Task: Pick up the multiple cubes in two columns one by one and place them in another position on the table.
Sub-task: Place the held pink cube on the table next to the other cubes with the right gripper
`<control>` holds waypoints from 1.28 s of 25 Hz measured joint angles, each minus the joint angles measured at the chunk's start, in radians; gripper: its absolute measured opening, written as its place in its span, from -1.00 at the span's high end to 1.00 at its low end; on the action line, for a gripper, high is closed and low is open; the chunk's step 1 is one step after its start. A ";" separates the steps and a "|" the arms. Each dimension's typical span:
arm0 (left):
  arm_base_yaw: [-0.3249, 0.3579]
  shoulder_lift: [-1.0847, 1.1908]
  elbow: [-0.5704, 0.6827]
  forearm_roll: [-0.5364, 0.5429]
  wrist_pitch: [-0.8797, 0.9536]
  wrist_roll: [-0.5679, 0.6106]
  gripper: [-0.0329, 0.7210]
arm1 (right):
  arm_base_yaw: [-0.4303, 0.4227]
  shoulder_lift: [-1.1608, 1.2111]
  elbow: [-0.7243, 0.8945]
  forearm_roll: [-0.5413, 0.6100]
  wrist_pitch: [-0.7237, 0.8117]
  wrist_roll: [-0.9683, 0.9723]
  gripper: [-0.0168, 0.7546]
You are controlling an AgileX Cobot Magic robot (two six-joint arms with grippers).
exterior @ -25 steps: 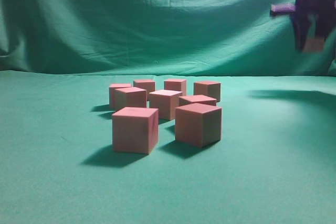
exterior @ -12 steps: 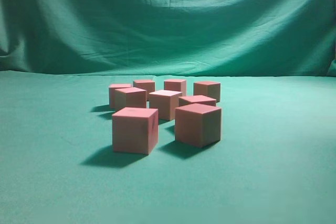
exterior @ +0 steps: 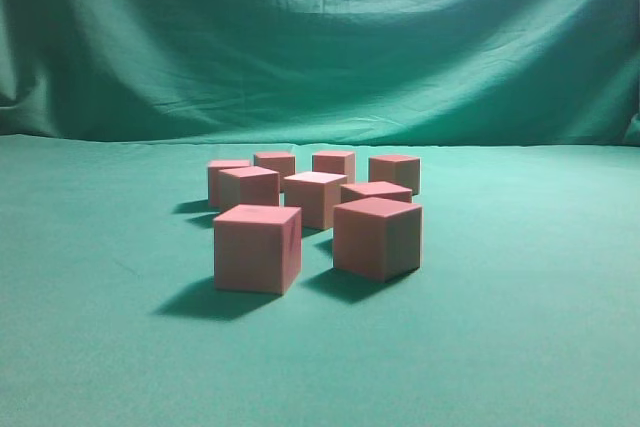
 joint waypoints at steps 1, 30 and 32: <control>0.000 0.000 0.000 0.000 0.000 0.000 0.91 | 0.014 -0.023 0.050 0.018 0.000 -0.020 0.29; 0.000 0.000 0.000 0.000 0.000 0.000 0.91 | 0.868 0.390 0.200 -0.135 -0.169 0.089 0.29; 0.000 0.000 0.000 0.000 0.000 0.000 0.91 | 0.891 0.422 0.181 -0.203 -0.169 0.148 0.29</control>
